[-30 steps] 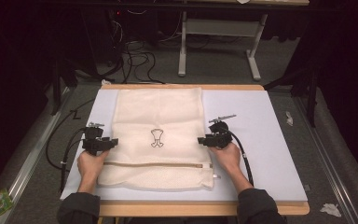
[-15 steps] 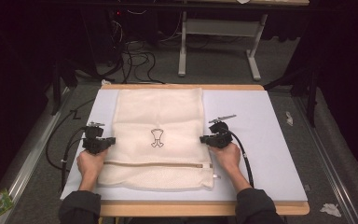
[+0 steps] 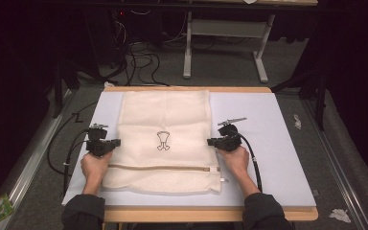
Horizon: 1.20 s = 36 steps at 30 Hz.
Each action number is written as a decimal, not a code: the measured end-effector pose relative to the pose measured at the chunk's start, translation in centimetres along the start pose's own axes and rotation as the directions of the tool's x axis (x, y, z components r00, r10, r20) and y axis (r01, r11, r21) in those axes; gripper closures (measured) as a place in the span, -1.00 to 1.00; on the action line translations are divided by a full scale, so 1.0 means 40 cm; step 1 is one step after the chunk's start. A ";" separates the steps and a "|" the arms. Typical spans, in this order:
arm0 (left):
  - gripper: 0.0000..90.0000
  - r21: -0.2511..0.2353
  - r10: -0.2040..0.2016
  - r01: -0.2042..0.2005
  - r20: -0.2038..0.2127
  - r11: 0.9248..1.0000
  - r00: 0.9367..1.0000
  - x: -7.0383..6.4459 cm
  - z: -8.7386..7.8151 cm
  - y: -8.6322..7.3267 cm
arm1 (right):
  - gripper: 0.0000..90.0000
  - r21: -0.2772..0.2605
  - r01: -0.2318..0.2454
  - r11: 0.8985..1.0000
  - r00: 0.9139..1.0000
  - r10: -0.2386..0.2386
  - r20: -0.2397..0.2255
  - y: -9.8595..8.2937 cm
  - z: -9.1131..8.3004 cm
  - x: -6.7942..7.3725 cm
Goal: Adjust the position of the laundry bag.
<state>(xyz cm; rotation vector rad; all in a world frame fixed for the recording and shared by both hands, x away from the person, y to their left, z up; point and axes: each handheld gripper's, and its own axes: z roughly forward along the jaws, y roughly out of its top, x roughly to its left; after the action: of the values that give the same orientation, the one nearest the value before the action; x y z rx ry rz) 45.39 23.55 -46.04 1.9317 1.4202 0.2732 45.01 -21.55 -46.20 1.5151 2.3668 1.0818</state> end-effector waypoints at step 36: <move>0.95 -0.031 0.073 -0.071 0.092 0.997 0.993 -0.113 0.047 0.050 | 0.94 -0.061 -0.064 0.996 0.996 0.068 0.062 -0.046 -0.110 -0.100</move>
<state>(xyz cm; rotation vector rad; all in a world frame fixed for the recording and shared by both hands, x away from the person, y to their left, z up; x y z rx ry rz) 46.23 18.44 -45.07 1.9505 1.2819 0.2317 43.56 -27.51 -45.14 1.5935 2.2377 1.0888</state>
